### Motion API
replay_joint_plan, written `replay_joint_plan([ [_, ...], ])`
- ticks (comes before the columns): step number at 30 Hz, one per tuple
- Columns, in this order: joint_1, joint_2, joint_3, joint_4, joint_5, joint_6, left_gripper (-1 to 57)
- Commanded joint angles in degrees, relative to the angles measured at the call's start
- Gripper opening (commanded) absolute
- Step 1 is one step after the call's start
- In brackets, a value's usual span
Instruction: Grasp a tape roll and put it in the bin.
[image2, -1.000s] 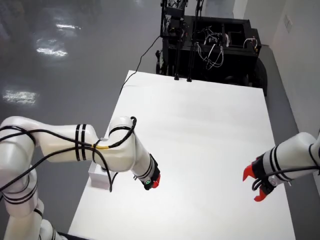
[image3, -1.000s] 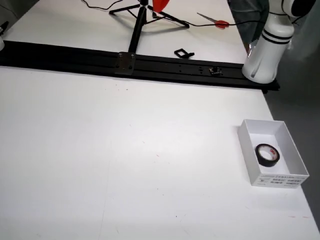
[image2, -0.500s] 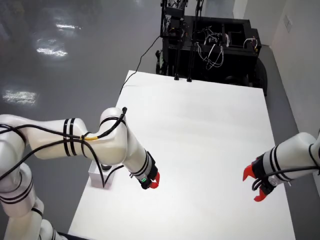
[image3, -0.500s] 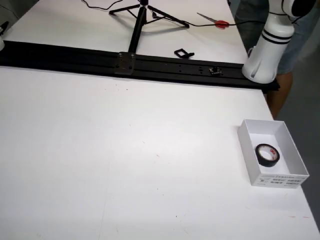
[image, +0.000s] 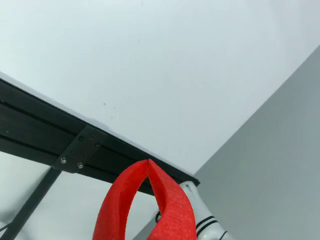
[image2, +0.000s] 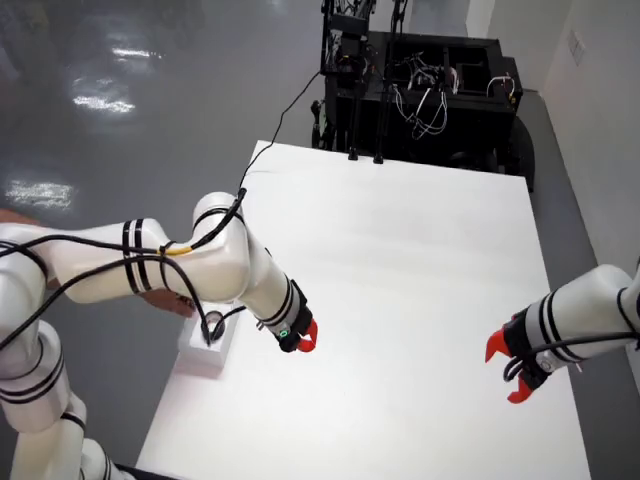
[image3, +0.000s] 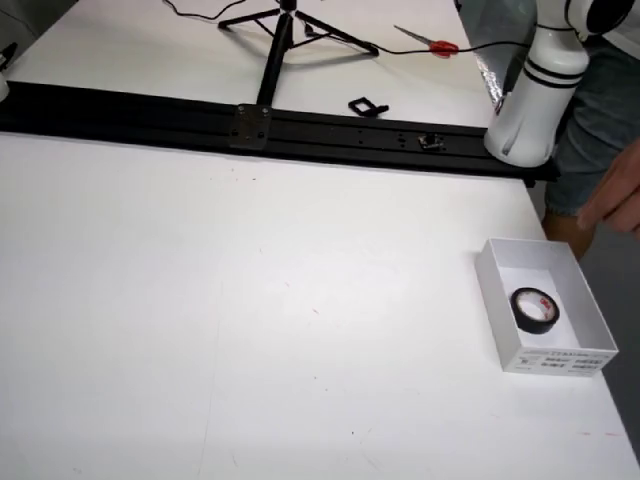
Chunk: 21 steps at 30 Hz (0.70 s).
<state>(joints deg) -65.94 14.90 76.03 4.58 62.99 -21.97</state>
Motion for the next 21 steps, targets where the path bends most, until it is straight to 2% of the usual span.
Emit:
replay_joint_plan([
  [1,2.8,-0.3,0.0,-0.5,-1.4,3.7,-0.4],
  [14,-2.2,-0.3,0.0,-0.5,-1.4,3.5,-0.4],
  [21,-2.3,-0.3,0.0,-0.5,-1.4,3.1,-0.4],
])
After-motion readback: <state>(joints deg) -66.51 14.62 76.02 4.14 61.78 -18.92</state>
